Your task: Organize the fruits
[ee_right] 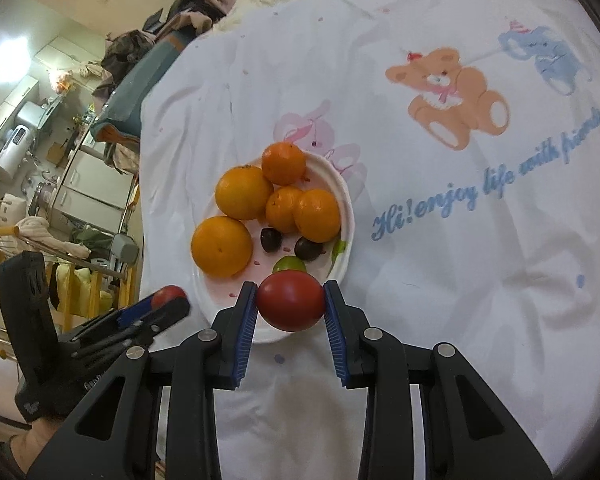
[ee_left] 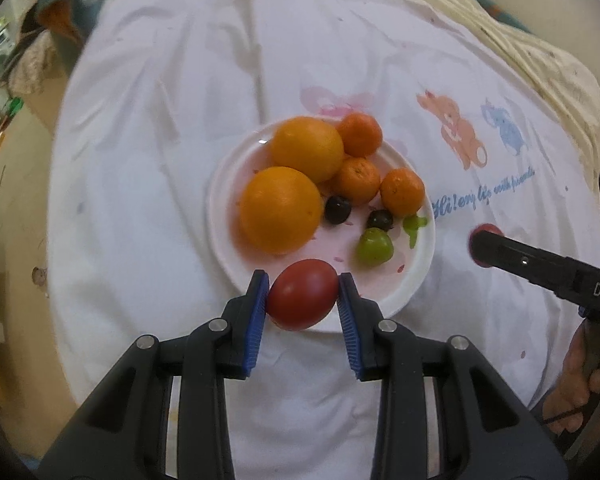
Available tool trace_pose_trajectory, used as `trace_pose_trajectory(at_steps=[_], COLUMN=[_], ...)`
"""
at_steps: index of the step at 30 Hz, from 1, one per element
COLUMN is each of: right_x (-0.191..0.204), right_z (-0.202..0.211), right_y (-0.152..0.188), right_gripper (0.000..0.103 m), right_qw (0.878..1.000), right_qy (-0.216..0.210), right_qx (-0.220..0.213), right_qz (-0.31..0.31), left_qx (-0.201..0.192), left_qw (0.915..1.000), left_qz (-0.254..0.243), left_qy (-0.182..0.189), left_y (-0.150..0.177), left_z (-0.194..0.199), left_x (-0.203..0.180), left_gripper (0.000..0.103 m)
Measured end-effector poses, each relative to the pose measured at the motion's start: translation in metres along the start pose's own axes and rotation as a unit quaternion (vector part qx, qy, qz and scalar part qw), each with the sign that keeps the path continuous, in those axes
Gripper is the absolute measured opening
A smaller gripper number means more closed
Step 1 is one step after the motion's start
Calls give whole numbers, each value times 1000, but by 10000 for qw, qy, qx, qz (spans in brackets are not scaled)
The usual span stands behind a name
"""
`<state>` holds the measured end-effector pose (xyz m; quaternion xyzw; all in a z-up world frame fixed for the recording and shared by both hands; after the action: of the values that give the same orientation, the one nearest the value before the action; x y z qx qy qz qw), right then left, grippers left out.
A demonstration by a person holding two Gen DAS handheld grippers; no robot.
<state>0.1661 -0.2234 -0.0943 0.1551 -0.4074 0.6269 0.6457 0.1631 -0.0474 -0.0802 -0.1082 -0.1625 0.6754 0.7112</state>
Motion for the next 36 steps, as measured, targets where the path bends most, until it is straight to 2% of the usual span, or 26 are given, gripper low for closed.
trace_pose_trajectory(at_steps=[9,16,19,24,25,26,27,28,29,30,32,34,36], right_x=[-17,-19,-18,-12,-12,-12,-12,-11,-10,-9,-7,-5,-1], right_z=[-38,-43,-44,-44,-43,-43,-41,-40,-38,-37,-33,-26,-20], right_y=[-10,-12,-13,-12,-12,-13,-13,-14,-14,-15,-16,-18,-19], right_gripper=[35,36,38,39,44,53,58,63,65,66,69,83,88], right_qw=[9987,9987,9988,9987,9987,9987,9988,9989,9989,9989,9991,9993,9995], right_qy=[-46,95,144,349,348,357,372,390,415,421,403,371,293], right_qx=[270,346,330,358,371,354,301,270,234,221,156,24,-61], right_qz=[-424,-370,-335,-69,-55,-61,-56,-43,-16,0,4,32,58], left_qx=[305,423,485,634,608,571,504,432,405,379,299,191,33], left_qw=[9995,9988,9983,9972,9974,9977,9982,9985,9985,9986,9990,9996,9994], left_qz=[63,241,175,273,261,247,229,203,195,194,160,90,58], left_qy=[35,33,-269,-302,-268,-262,-249,-266,-301,-321,-276,-178,-344], left_y=[-1,-1,-1,1,2,1,1,0,0,-1,-1,0,-1], left_z=[-27,-33,-37,-42,-41,-39,-37,-33,-31,-28,-21,-11,0], left_x=[-12,-9,-9,-7,-7,-6,-7,-7,-7,-6,-6,-5,-4], left_gripper=[31,31,31,33,36,48,59,66,77,82,82,82,82])
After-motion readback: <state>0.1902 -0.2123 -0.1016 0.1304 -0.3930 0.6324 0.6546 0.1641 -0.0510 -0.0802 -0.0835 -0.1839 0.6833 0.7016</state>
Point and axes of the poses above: each gripper's, at about its wrist camera, not at the fingertips, and z roughly against the way its jaws point, x to its left, y to its underside, the point moved 4 cm from there along -z, roughly the way its jaws point, and after that the axes turned 12 degrees about -y, right-handed, at the moved point
